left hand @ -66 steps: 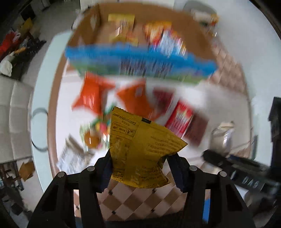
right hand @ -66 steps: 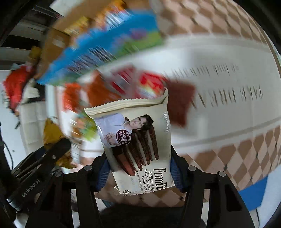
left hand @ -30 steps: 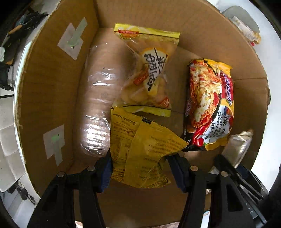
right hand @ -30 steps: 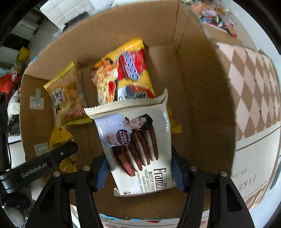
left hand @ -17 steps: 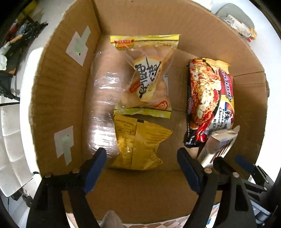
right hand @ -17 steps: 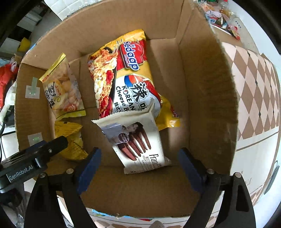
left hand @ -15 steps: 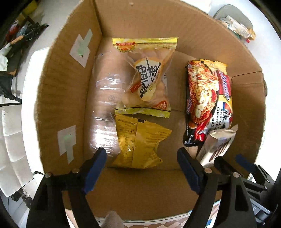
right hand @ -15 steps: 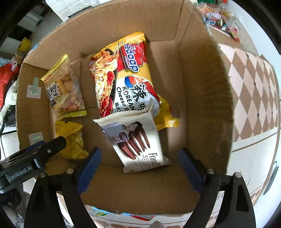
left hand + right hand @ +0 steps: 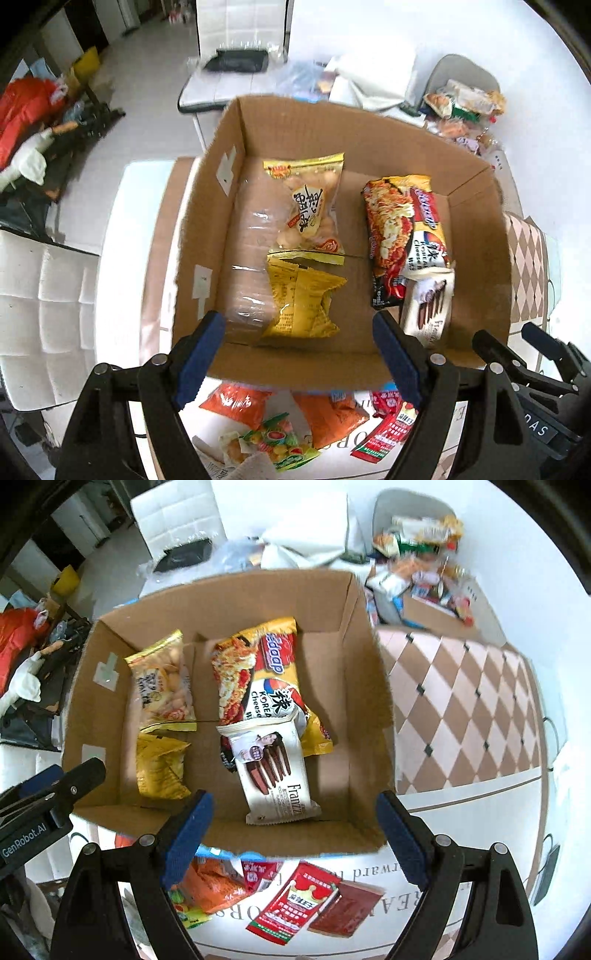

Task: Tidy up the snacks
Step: 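Grasp the white bag with the left tool while the right tool grasps the red spicy strip packet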

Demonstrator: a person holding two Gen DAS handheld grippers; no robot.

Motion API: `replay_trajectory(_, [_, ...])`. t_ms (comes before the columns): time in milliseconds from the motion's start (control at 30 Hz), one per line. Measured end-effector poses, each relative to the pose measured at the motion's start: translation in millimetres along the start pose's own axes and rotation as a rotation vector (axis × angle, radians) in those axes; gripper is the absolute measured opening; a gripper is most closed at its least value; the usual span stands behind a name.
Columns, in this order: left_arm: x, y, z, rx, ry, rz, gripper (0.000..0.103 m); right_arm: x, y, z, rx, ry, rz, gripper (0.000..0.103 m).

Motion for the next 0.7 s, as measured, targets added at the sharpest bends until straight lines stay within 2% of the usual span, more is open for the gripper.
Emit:
replay_trajectory(467, [-94.3,18.7,-0.9,0.067,-0.034,-0.196,0.082,-95.3,16.6,5.4,0.006,-0.046,-0.143,0.092])
replay_trajectory(700, [-114.2,38.3,6.7,0.058,-0.035,-0.195,0.082,-117.1,38.5,5.2,0.037,-0.09,-0.13,0.092])
Point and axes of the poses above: each gripper's, at about its wrist camera, not at the fingertips, and x roughly the way its jaws point, z to its left, y to its underside, the point moved 2 cm from there along x, roughly the way its jaws point, and after that the axes turned 15 degrees about -z, right-handed, at the moved point
